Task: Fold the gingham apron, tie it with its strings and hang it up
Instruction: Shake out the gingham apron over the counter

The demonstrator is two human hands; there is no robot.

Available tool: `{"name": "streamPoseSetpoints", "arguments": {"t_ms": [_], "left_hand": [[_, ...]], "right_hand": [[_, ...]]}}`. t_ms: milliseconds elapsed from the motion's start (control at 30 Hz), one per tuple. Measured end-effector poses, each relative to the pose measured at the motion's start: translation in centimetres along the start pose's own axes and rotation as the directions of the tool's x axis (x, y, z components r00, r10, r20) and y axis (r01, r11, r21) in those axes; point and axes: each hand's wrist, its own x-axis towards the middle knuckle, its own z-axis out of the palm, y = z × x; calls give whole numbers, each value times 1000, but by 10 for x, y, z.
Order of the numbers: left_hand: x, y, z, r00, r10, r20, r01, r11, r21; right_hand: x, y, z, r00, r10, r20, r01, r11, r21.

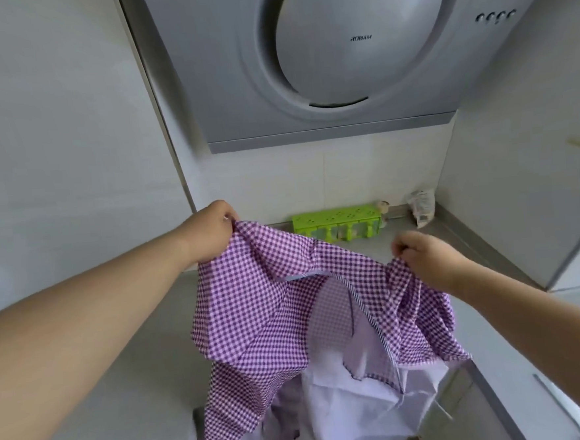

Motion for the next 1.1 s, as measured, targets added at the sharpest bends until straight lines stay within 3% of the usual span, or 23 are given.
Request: {"name": "streamPoseSetpoints", "arguments": {"t_ms": [67,167,267,333,367,433,467,533,600,633,700,833,900,967,1033,1100], "left_hand": [[-6,-1,8,993,76,85,-83,994,76],[-14,0,16,938,168,304,-239,948,213],[-18,2,22,894,218,391,-361,868,341],[-14,0,23,900,274,340,-412,790,453],[-9,-3,25,913,288,290,-397,789,469],[0,-8,26,962,244,124,-272,908,320],[4,-8,25,986,163,45,-168,973,158],[15,-9,26,994,-86,66,91,992,-83],[22,-14,33,973,-172,153,182,982,-52],[24,-16,37,972,-173,161,177,984,-7],[29,-17,47,983,-152,101,149,988,42],[38,-8,60,990,-128,52,135,981,-141],[42,-5,66,990,-106,88,124,962,-244],[40,1,70,990,-45,132,80,958,-275],[38,5,71,983,69,172,-66,998,-21],[36,5,74,955,124,268,-206,930,306]], "right_hand": [[-3,-13,1,978,-95,185,116,988,-105],[-7,-21,0,878,-194,438,363,867,-343],[-4,-18,-2,862,-170,478,406,796,-449],[3,-15,-9,944,-187,270,254,937,-239],[9,-11,-15,991,-95,94,93,995,25],[25,-3,-30,964,216,-157,-90,816,572],[33,5,-35,935,291,-202,-104,770,630],[38,17,-39,938,295,-182,-197,885,422],[39,29,-34,973,178,-148,-171,984,59],[38,32,-31,983,136,-120,-140,990,-31],[39,34,-28,988,100,-118,-107,993,-59],[40,39,-15,998,48,-50,-52,997,-62],[33,41,-13,996,-16,90,18,1000,-19],[26,45,-14,957,-62,284,109,982,-153],[23,46,-10,918,-114,380,282,862,-421],[24,49,-3,896,-161,413,372,779,-505]]}}
